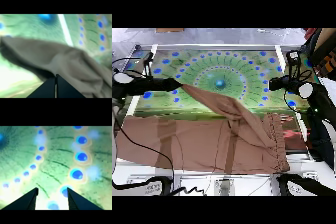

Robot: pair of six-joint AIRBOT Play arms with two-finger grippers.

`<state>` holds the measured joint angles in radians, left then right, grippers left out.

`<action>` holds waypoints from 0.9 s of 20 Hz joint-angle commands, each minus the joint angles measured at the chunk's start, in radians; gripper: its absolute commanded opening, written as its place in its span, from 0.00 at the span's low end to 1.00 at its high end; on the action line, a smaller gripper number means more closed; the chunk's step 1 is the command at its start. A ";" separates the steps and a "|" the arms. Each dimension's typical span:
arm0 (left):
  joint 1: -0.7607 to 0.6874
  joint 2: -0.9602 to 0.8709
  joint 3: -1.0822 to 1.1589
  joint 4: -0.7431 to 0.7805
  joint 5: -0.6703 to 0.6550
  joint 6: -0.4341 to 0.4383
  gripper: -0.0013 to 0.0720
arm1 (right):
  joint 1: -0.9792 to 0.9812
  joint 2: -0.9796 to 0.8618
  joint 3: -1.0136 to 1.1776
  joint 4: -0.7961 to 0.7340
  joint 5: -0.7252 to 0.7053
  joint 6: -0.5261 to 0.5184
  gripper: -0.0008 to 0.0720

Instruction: Fold the clothes and pants, and hang the long-sleeved shirts on hangers.

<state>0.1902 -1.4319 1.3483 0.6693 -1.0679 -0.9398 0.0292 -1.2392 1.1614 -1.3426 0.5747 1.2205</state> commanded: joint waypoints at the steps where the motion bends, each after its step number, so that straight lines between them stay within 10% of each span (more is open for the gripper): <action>1: 0.098 0.010 0.005 0.000 0.002 0.051 0.04 | -0.022 -0.013 0.000 -0.023 0.039 0.039 0.58; 6: 0.213 0.066 0.005 -0.001 0.062 0.160 0.04 | -0.188 -0.049 0.000 -0.027 0.243 0.114 0.57; 12: 0.249 0.208 0.005 -0.001 0.459 0.163 0.04 | -0.407 -0.093 -0.003 -0.024 0.534 0.108 0.57; 18: 0.250 0.224 0.005 0.208 0.479 0.163 0.04 | -0.506 -0.134 -0.061 -0.017 0.781 -0.021 0.56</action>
<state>0.4377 -1.2194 1.3525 0.7586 -0.6292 -0.7799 -0.4297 -1.3525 1.1286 -1.3640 1.2030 1.2675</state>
